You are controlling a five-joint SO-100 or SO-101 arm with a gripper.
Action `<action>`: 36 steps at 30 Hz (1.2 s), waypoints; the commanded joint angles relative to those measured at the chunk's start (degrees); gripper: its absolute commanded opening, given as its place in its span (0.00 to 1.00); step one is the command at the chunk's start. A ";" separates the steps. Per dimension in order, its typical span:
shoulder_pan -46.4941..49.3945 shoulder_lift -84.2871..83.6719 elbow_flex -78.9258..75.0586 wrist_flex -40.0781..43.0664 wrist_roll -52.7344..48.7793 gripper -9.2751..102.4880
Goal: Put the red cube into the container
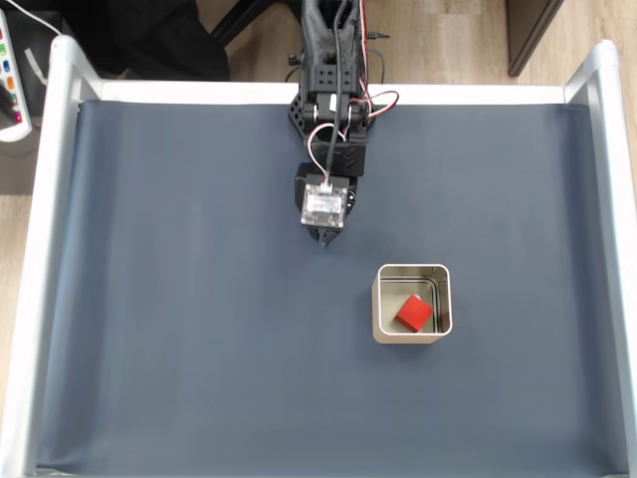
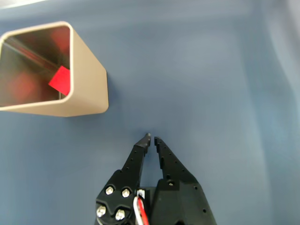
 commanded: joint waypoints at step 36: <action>-4.39 11.25 -0.18 26.63 5.98 0.09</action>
